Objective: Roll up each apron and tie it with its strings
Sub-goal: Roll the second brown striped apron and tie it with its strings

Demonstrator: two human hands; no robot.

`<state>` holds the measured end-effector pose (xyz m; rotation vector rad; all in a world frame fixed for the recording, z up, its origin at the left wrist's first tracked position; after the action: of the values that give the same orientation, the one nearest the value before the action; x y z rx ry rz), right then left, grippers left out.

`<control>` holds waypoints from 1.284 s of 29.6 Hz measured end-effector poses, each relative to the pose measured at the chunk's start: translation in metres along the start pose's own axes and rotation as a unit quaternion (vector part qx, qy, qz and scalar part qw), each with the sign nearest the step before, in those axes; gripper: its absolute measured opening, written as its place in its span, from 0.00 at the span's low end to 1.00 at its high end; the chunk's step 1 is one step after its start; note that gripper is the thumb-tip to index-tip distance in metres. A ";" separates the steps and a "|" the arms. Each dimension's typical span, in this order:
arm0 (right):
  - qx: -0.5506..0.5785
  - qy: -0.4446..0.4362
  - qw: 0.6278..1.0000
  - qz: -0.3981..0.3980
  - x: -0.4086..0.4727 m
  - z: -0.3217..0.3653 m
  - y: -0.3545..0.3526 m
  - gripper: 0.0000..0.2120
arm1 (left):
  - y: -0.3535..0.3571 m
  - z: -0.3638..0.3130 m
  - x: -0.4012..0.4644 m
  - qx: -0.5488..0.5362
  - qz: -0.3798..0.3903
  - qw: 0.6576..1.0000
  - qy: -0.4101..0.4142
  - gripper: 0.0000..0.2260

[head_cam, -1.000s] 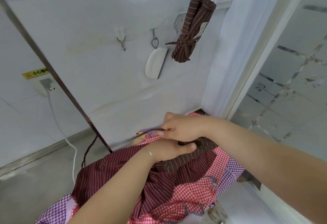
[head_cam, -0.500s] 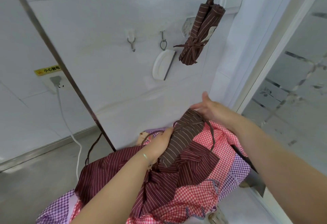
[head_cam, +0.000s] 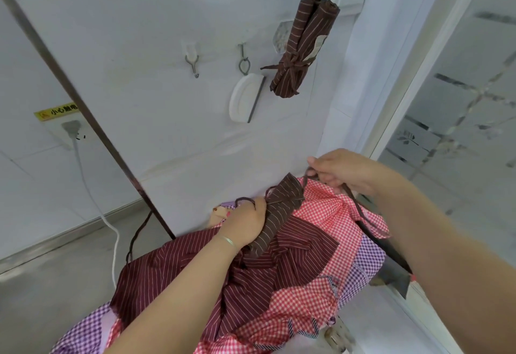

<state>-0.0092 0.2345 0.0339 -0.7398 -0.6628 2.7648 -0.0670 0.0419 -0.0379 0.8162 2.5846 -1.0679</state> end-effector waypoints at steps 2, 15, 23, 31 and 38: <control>0.020 -0.038 0.999 -0.014 -0.009 0.021 0.018 0.13 | 0.010 -0.004 0.011 0.058 0.004 0.998 0.027 0.18; 0.199 0.082 0.920 0.328 -0.057 -0.052 0.131 0.17 | -0.001 -0.018 0.000 -0.289 0.262 0.919 0.053 0.22; -0.069 0.080 0.961 0.256 -0.021 -0.006 0.064 0.14 | 0.039 -0.052 -0.033 0.219 0.262 0.916 0.213 0.17; -0.297 -0.142 0.942 -0.063 -0.054 0.049 0.066 0.13 | 0.031 -0.022 -0.007 -0.021 0.135 0.986 0.099 0.21; 0.087 -0.084 0.982 -0.144 -0.064 -0.010 0.069 0.15 | 0.007 -0.001 0.010 -0.219 0.033 0.975 0.001 0.18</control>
<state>0.0457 0.1586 0.0210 -0.3464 -0.5043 2.5908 -0.0709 0.0508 -0.0453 0.7795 2.6239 -0.4446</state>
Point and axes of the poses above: each hand's wrist, its own x-axis towards the middle knuckle, its own y-axis out of the palm, z = x × y, the point moved 9 cm from there along x, towards the middle knuckle, and after that the axes turned 1 degree about y, right-handed, at the moved point
